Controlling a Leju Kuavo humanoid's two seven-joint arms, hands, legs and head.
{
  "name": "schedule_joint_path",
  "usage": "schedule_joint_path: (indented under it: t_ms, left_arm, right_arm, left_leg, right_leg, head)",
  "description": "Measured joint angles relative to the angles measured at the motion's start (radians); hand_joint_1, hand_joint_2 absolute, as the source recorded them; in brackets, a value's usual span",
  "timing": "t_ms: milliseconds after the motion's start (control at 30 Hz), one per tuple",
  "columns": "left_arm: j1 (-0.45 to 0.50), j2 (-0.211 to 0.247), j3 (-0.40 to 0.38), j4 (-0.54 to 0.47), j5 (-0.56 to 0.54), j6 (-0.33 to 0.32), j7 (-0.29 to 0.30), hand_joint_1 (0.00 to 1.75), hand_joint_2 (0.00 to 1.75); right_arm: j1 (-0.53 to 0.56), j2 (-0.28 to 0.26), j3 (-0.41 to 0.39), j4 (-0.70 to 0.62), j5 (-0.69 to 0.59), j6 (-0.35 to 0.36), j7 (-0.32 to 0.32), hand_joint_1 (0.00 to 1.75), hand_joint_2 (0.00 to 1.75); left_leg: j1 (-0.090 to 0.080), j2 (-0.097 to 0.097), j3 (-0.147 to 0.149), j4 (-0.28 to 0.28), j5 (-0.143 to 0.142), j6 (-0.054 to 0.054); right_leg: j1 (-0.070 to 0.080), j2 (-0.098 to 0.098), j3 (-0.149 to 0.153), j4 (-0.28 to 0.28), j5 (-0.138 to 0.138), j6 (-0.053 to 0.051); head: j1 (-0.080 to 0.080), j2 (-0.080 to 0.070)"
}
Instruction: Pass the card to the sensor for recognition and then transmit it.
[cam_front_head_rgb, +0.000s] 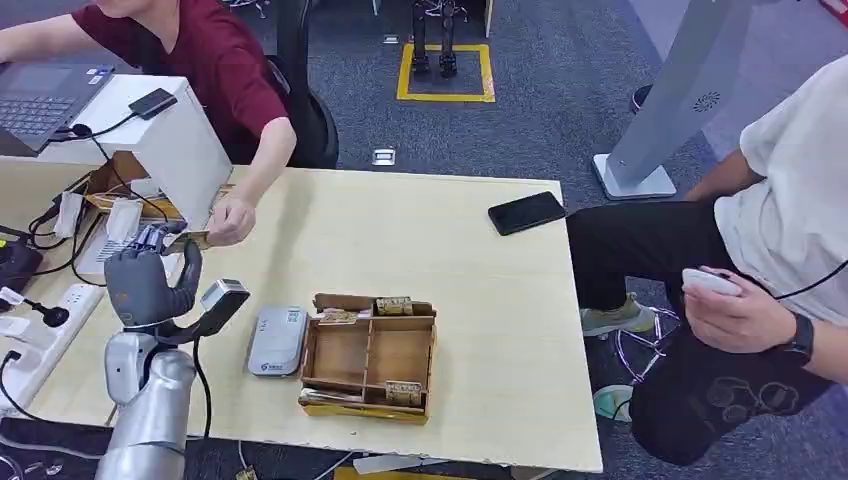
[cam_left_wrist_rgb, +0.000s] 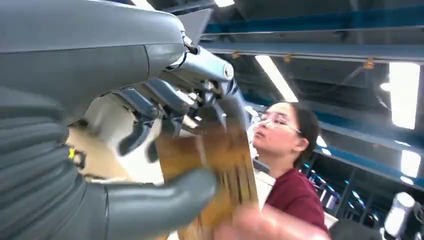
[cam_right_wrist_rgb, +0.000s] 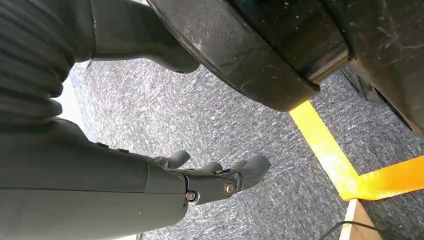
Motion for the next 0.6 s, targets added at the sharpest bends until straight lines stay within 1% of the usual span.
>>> schedule_joint_path:
  t_ms: [67,100,133,200,233,300,367,433,467,500,533,600]
  left_arm:
    - [-0.002,0.008,-0.016,0.031,0.153,-0.002,0.044,0.0,1.75]
    - [-0.001,0.016,-0.049,0.044,0.266,-0.005,0.099,0.0,1.75]
    - [0.002,0.028,-0.078,0.047,0.343,-0.014,0.128,0.0,1.75]
    - [0.013,0.053,-0.16,0.045,0.457,-0.057,0.145,0.0,1.75]
    - [0.023,0.065,-0.188,0.035,0.5,-0.076,0.147,0.0,1.75]
    - [0.056,0.087,-0.247,-0.008,0.581,-0.122,0.137,0.0,1.75]
    - [0.101,0.113,-0.303,-0.071,0.636,-0.172,0.128,0.0,1.75]
    - [0.154,0.137,-0.355,-0.147,0.701,-0.264,0.123,0.0,1.75]
    - [0.189,0.154,-0.378,-0.197,0.707,-0.317,0.108,0.0,1.75]
    - [0.229,0.165,-0.404,-0.245,0.702,-0.356,0.088,0.0,1.75]
    - [0.267,0.18,-0.437,-0.296,0.694,-0.369,0.069,0.0,1.75]
    - [0.324,0.195,-0.482,-0.361,0.686,-0.371,0.06,0.0,1.75]
  right_arm:
    - [0.001,0.0,0.0,0.0,-0.01,-0.004,-0.002,0.0,1.75]
    - [0.002,0.0,0.0,0.0,-0.014,-0.008,-0.002,0.0,1.75]
    - [0.004,0.0,0.0,0.0,-0.02,-0.013,-0.002,0.0,1.75]
    - [0.008,0.0,0.0,0.0,-0.03,-0.022,-0.003,0.0,1.75]
    - [0.009,0.0,0.0,0.0,-0.032,-0.024,-0.003,0.0,1.75]
    - [0.013,0.0,0.0,0.0,-0.042,-0.026,-0.007,0.0,1.75]
    - [0.02,-0.001,0.0,0.001,-0.053,-0.035,-0.015,0.0,1.75]
    - [0.027,-0.002,0.0,0.002,-0.065,-0.042,-0.021,0.0,1.75]
    - [0.03,-0.003,-0.001,0.003,-0.073,-0.044,-0.025,0.0,1.75]
    - [0.034,-0.003,-0.001,0.004,-0.077,-0.049,-0.032,0.0,1.75]
    - [0.037,-0.005,-0.001,0.005,-0.081,-0.053,-0.037,0.0,1.75]
    - [0.042,-0.006,-0.001,0.007,-0.083,-0.055,-0.04,0.0,1.75]
  left_leg:
    - [0.0,0.0,0.0,0.0,0.0,0.0]
    - [0.0,0.001,0.0,0.0,0.0,0.0]
    - [0.0,0.001,0.0,0.0,0.0,0.0]
    - [0.0,-0.001,0.0,0.0,0.0,0.0]
    - [0.0,-0.001,0.0,0.0,0.0,0.0]
    - [0.001,0.0,0.0,0.0,0.0,0.0]
    - [0.0,0.001,0.0,0.0,0.0,0.0]
    - [0.0,0.001,-0.001,0.0,-0.001,0.0]
    - [0.0,0.001,-0.001,0.0,-0.001,0.0]
    - [0.0,0.001,-0.001,0.0,-0.002,0.0]
    - [0.0,0.001,-0.001,0.0,-0.002,0.0]
    - [0.0,0.001,-0.001,0.0,-0.002,0.0]
  right_leg:
    - [0.0,0.0,0.0,0.0,0.0,0.0]
    - [0.0,0.001,0.0,0.0,0.0,0.0]
    - [0.0,0.001,-0.001,0.0,0.0,0.0]
    - [0.0,-0.001,0.0,0.0,0.0,0.0]
    - [0.0,-0.001,0.0,0.0,0.0,0.0]
    - [0.001,0.0,0.0,0.0,0.0,0.0]
    - [0.001,0.001,0.0,0.0,0.0,0.0]
    - [0.001,0.001,0.0,0.0,0.0,0.0]
    - [0.0,0.002,-0.001,0.0,0.0,0.0]
    - [0.0,0.002,-0.001,0.0,-0.001,0.001]
    - [0.0,0.002,-0.001,-0.001,-0.001,0.001]
    - [0.0,0.001,-0.001,-0.001,-0.001,0.001]
  head:
    - [0.0,0.0]
    - [0.0,0.0]
    - [0.0,0.0]
    - [0.0,0.0]
    - [0.0,0.0]
    - [0.0,0.0]
    - [0.0,0.0]
    - [0.0,0.0]
    - [0.0,0.0]
    - [0.0,0.0]
    - [0.0,0.0]
    - [0.0,0.0]
